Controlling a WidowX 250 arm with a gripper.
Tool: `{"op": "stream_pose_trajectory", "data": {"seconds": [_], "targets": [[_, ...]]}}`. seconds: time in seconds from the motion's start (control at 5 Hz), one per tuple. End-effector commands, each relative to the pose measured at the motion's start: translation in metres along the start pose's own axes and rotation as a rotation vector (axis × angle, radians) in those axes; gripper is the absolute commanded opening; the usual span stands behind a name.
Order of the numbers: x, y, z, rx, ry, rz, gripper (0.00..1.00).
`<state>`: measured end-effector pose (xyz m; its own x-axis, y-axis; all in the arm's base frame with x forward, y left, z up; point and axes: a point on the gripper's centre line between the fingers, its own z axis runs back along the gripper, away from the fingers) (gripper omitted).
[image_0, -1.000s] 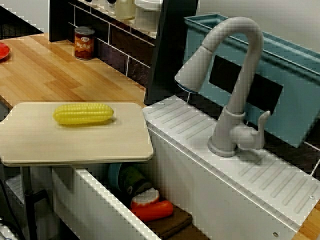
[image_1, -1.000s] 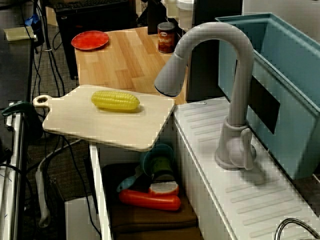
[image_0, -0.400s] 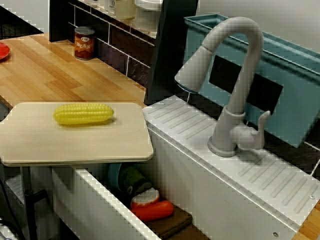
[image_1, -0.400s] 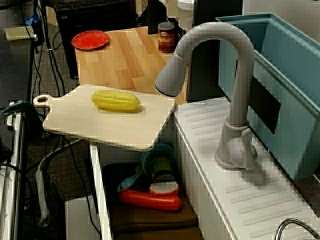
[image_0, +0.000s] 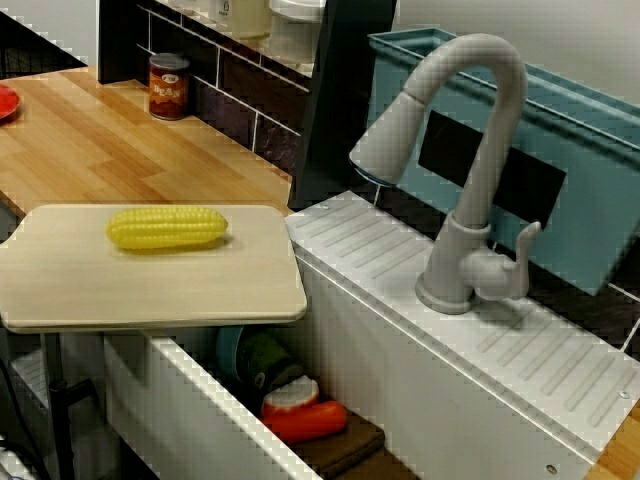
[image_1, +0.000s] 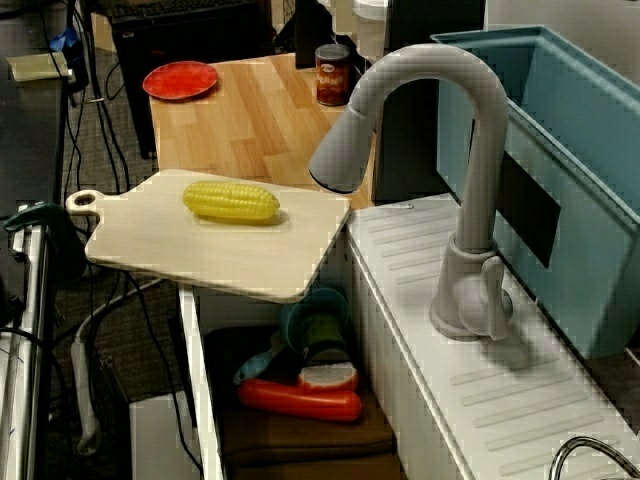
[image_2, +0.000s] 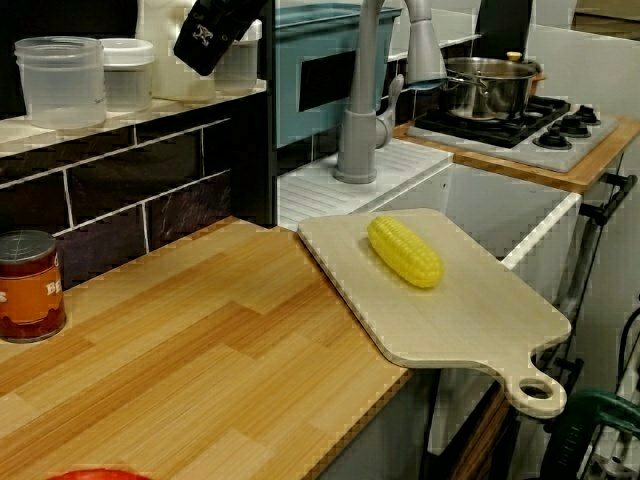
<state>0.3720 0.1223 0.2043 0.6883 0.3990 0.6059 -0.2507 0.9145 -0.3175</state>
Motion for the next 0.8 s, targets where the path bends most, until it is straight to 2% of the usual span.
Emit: {"op": "stream_pose_trajectory", "data": {"seconds": [0.0,0.6], "targets": [[0.0057,0.0095,-0.0048,-0.019,-0.042,0.001,1.0],[-0.0034,0.0097,-0.0073,-0.03,-0.029,0.013,1.0]]}}
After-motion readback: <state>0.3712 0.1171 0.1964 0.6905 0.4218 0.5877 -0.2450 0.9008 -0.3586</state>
